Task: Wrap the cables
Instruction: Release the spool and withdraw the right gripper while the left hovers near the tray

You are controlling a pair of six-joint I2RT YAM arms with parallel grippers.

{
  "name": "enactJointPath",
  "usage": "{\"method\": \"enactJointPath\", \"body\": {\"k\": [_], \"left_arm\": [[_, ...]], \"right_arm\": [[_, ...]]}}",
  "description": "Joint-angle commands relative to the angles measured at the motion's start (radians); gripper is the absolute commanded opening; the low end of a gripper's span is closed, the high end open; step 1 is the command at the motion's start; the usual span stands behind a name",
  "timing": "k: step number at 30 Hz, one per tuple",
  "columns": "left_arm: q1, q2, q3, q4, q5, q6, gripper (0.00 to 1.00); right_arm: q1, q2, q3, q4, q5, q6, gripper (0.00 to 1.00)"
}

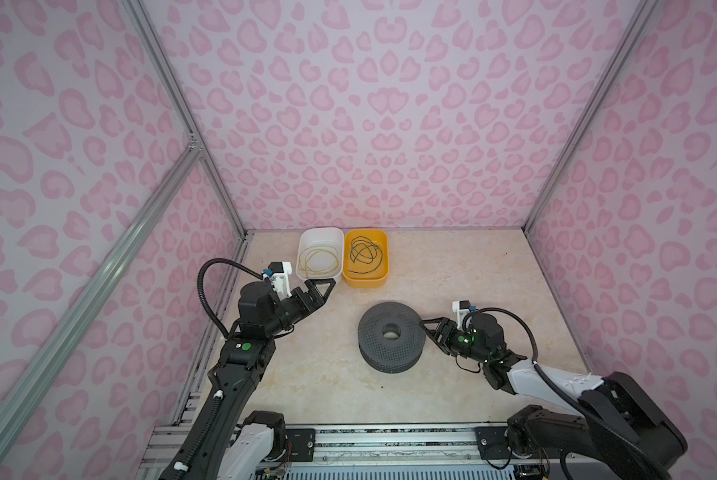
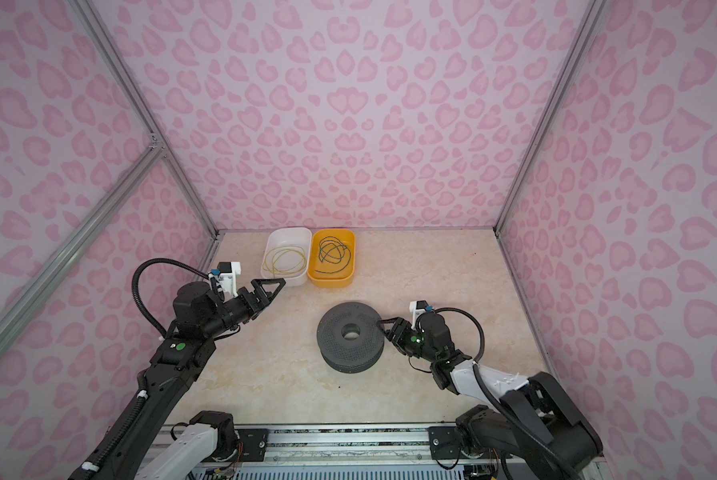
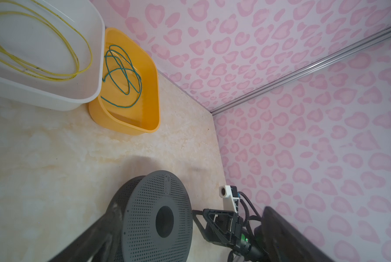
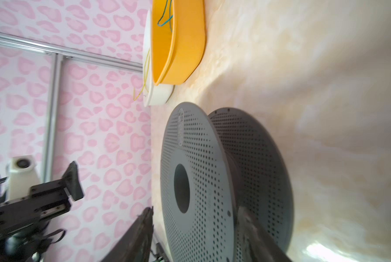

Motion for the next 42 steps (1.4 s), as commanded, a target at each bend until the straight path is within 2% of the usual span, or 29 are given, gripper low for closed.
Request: {"method": "enactJointPath", "body": {"k": [1,7,10,12,14,16,21,24,27,32,38,42], "left_arm": [[0.002,-0.020,0.026,-0.030,-0.066,0.022,0.98],[0.004,-0.011,0.044,-0.050,-0.147,0.075,0.98],[0.005,0.012,0.073,-0.121,-0.233,0.089,0.98],[0.006,0.032,0.099,-0.194,-0.345,0.073,0.98],[0.012,0.047,0.098,-0.182,-0.388,0.083,0.98],[0.023,0.078,0.110,-0.201,-0.421,0.063,0.97],[0.055,0.202,0.181,-0.280,-0.382,0.091,0.99],[0.068,0.254,0.179,-0.255,-0.371,0.075,0.98],[0.074,0.310,0.163,-0.202,-0.371,0.008,0.97],[0.077,0.448,0.215,-0.178,-0.320,-0.025,0.94],[0.082,0.586,0.289,-0.087,-0.263,-0.104,0.92],[0.082,0.666,0.388,-0.089,-0.246,-0.092,0.90]], "right_arm": [[-0.012,-0.094,0.068,-0.520,0.173,-0.217,0.62],[-0.021,-0.269,0.134,-0.732,0.380,-0.309,0.61],[-0.021,-0.380,0.137,-0.773,0.502,-0.324,0.47],[-0.021,-0.467,0.123,-0.768,0.594,-0.337,0.37],[-0.022,-0.531,0.112,-0.757,0.642,-0.344,0.34],[-0.025,-0.567,0.122,-0.729,0.628,-0.402,0.36],[-0.024,-0.527,0.175,-0.717,0.559,-0.459,0.42],[-0.024,-0.476,0.193,-0.698,0.493,-0.484,0.44],[-0.025,-0.410,0.220,-0.692,0.423,-0.505,0.46],[-0.023,-0.364,0.221,-0.666,0.328,-0.502,0.46],[-0.023,-0.323,0.254,-0.676,0.341,-0.518,0.44],[-0.023,-0.279,0.305,-0.697,0.366,-0.528,0.44]]}}
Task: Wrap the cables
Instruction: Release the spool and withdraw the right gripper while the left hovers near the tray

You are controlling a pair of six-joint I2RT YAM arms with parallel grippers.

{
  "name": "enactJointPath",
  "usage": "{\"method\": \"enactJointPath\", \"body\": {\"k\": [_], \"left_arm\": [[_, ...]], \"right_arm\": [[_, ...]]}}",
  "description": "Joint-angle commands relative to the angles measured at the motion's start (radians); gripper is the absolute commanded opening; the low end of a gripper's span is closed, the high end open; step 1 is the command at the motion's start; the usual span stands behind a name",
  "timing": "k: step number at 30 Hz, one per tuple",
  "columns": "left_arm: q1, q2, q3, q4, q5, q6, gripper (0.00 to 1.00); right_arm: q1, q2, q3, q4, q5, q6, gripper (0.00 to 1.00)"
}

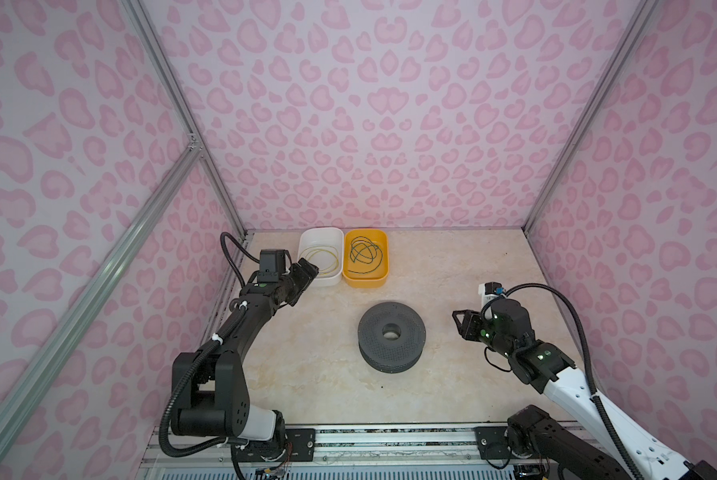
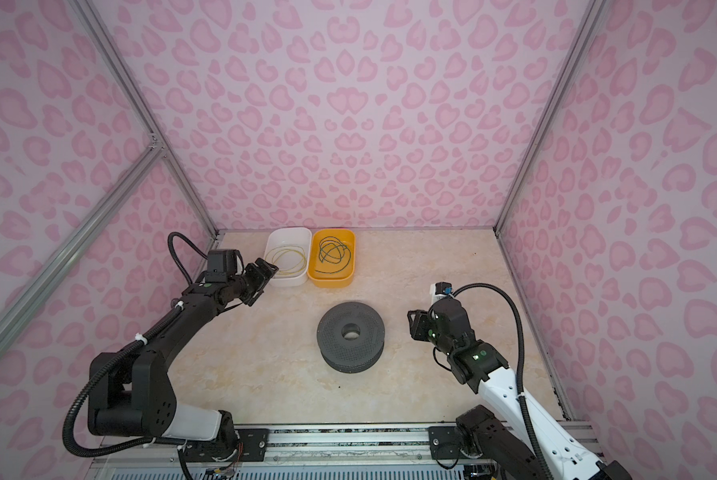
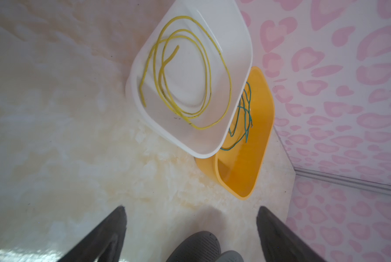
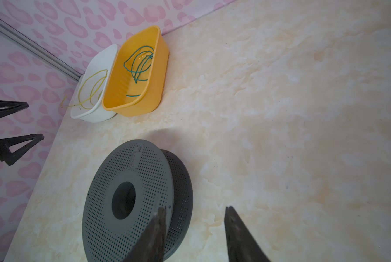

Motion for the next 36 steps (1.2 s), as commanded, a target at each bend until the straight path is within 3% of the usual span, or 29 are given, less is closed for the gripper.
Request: {"method": "enactJointPath", "body": {"k": [1,8,13,21,31,36], "left_arm": [[0.003,0.044,0.064,0.044,0.017,-0.013,0.89],[0.007,0.046,0.029,0.009,-0.037,-0.025,0.81],[0.009,0.048,0.024,-0.003,-0.046,-0.026,0.80],[0.044,0.081,0.027,0.023,-0.042,0.002,0.57],[0.066,0.224,0.075,0.142,-0.003,0.017,0.48],[0.070,0.285,0.101,0.181,0.019,0.003,0.29]], "right_arm": [[0.002,0.018,0.016,-0.001,0.012,-0.017,0.44],[0.000,-0.027,-0.066,0.054,0.009,0.019,0.44],[0.000,-0.034,-0.071,0.066,0.006,0.021,0.43],[0.001,0.027,-0.051,0.105,-0.012,0.014,0.43],[0.000,0.080,-0.034,0.088,-0.003,0.036,0.41],[0.001,0.071,-0.038,0.116,0.000,0.034,0.35]]}}
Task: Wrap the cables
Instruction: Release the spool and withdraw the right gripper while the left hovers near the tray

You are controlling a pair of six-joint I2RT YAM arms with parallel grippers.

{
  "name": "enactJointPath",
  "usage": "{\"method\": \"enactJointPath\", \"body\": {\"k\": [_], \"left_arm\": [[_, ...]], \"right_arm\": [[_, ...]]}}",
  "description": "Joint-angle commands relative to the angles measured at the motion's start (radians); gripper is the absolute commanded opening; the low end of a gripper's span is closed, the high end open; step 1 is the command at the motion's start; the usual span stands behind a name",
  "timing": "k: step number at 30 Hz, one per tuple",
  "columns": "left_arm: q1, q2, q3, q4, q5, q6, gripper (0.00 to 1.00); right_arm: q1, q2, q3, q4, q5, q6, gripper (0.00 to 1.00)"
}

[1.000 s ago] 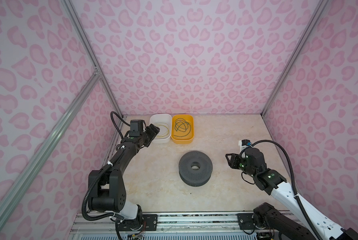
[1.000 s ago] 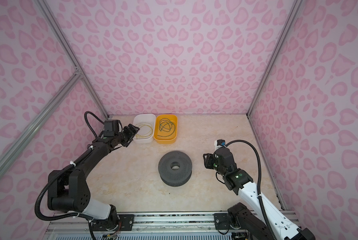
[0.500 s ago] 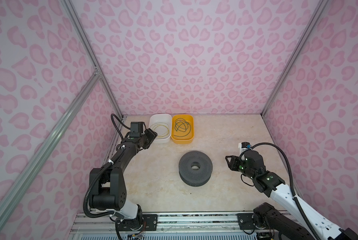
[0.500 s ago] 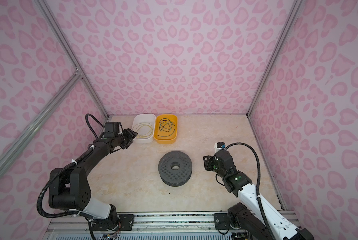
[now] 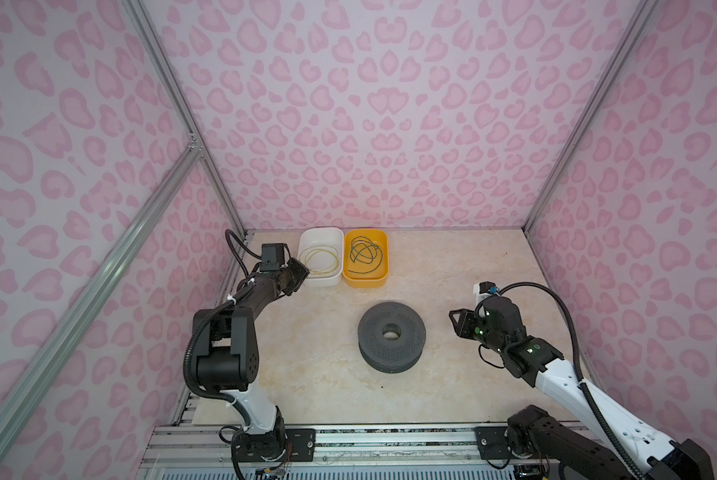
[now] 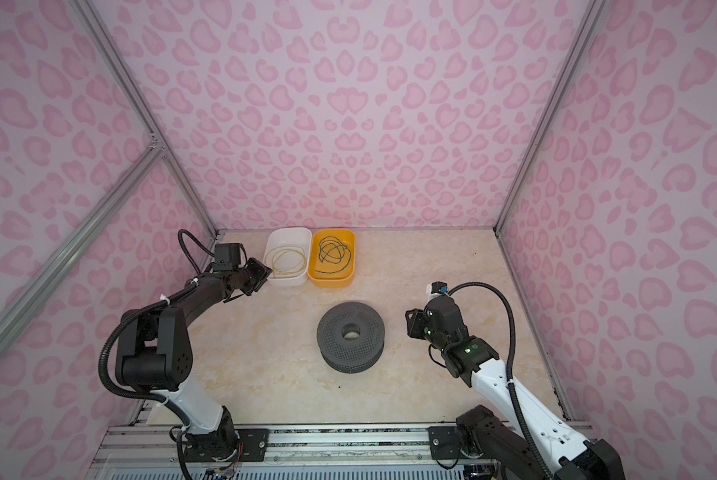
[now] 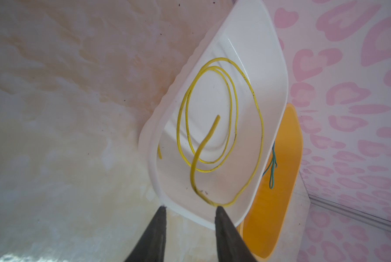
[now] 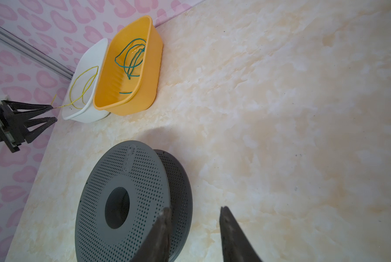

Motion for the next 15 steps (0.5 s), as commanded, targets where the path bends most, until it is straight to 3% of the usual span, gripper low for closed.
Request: {"method": "enactJointPath", "body": {"k": [1,8,15], "left_arm": [[0.003,0.020,0.010,0.076,0.027,-0.008,0.26],[0.004,0.018,0.015,0.073,0.048,0.005,0.05],[0.006,-0.015,0.082,0.027,0.090,0.067,0.04]], "right_arm": [[0.001,0.007,0.014,0.036,-0.001,-0.003,0.35],[0.001,0.032,0.020,0.047,-0.033,0.024,0.31],[0.001,0.013,0.026,0.035,-0.029,0.031,0.30]]}}
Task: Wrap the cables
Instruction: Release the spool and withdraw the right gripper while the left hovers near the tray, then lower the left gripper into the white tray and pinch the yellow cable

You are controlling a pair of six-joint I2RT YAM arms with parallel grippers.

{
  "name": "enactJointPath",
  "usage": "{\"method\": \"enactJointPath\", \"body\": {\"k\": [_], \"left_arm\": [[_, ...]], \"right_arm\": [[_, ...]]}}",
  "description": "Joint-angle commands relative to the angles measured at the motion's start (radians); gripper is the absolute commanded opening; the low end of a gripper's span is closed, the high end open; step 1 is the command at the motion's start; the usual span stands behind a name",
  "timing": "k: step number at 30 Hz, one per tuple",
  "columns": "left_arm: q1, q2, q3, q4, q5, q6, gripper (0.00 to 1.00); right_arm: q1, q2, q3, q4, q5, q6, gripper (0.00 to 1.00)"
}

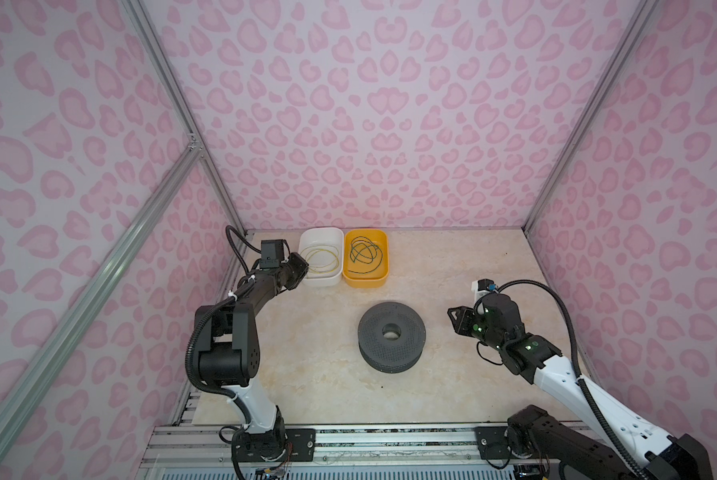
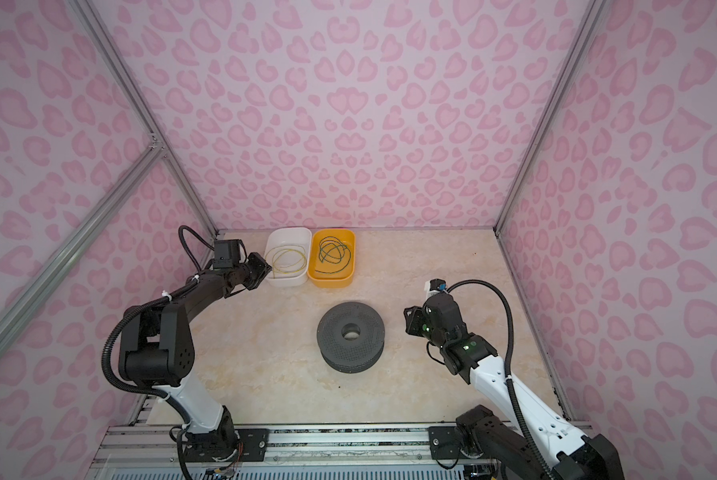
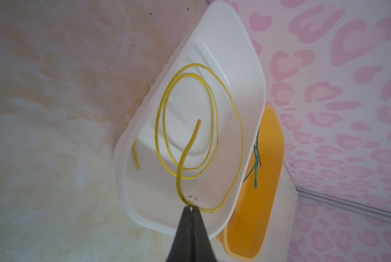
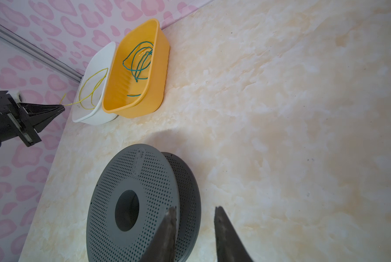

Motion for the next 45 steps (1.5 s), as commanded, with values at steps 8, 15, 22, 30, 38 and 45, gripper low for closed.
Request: {"method": "enactJointPath", "body": {"k": [8,15,22,30,38,45], "left_arm": [[0.004,-0.061,0.114,-0.036,0.112,0.084,0.04],[0.003,-0.089,0.028,-0.028,0.101,0.069,0.42],[0.003,-0.171,-0.138,0.096,0.077,0.055,0.81],[0.017,-0.184,-0.207,0.172,0.117,0.050,0.79],[0.060,-0.145,-0.286,0.367,0.238,-0.043,0.77],[0.064,-0.086,-0.233,0.348,0.238,-0.033,0.72]], "right_arm": [[0.002,-0.032,0.008,0.016,0.002,0.016,0.28],[0.008,-0.059,-0.011,0.031,0.021,0.032,0.35],[0.007,-0.129,-0.064,0.040,0.132,-0.005,0.63],[-0.034,-0.111,-0.081,0.050,0.019,-0.023,0.63],[-0.035,-0.074,-0.097,0.091,-0.048,0.020,0.58],[-0.040,-0.063,-0.080,0.080,-0.028,0.008,0.57]]}}
